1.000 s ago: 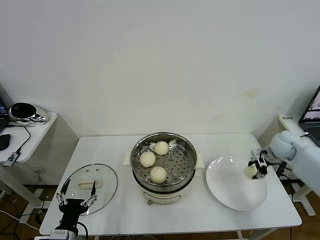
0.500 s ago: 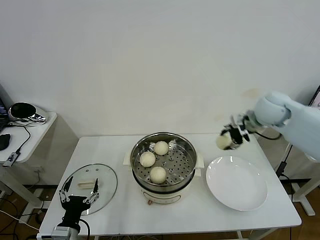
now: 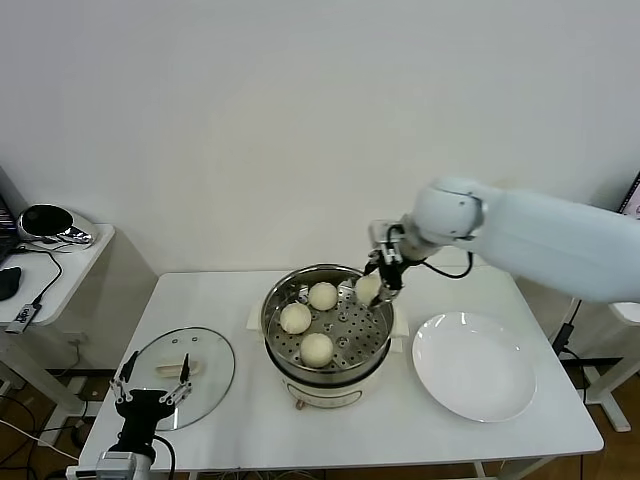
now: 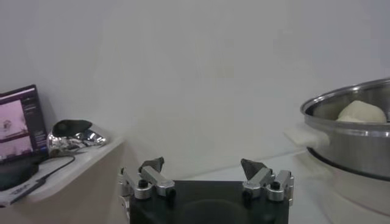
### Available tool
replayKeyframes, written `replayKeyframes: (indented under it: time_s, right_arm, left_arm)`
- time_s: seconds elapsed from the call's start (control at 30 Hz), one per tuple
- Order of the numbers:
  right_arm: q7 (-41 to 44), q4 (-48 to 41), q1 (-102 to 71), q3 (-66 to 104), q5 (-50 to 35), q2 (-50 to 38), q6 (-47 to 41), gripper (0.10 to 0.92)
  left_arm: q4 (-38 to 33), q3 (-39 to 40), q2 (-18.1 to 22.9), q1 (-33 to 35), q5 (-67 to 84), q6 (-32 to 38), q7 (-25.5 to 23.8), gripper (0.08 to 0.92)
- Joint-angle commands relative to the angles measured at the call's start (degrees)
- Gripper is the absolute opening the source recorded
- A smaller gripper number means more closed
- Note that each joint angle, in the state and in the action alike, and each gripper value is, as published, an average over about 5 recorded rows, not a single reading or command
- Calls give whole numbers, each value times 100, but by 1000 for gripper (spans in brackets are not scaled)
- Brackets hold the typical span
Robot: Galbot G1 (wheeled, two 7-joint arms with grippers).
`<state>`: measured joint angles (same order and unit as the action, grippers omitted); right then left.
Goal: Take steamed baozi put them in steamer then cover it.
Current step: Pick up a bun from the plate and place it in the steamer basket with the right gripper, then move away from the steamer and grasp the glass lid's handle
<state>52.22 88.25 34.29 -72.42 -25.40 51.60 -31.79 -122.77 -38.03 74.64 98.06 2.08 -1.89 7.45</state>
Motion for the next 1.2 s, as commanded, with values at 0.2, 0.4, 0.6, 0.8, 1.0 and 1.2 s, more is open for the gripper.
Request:
replayKeyframes:
  time_s: [0.2,0.4,0.6,0.8,1.0,1.2]
  right_arm:
    - [-367,-671,-776,-183,-164,911,-615,626]
    - [-395,-675,-946,-112,-123,880,-703,628]
    - [-398,-549,-936,-5,-149,765,-771,628]
    - [-450,-171,-655,380,-347,383,-889,694]
    - [-826,682,-600,825,-560,-476,-711,813]
    - [-3225,1878,-2574,2611,-1273,-2124,447,823]
  left_arm:
    - [-33,-41,15,33,14,8,3,823]
    - [-45,-55,21,27,15,-1,1,823]
    - [-36,-49,25,28,6,-3,-1,823]
    - [-17,-18,34,14,0,-8,-2,823]
    - [2,37,22,-22,9,-10,-10,823]
    - [42,82,0,-45,35,22,-39,823]
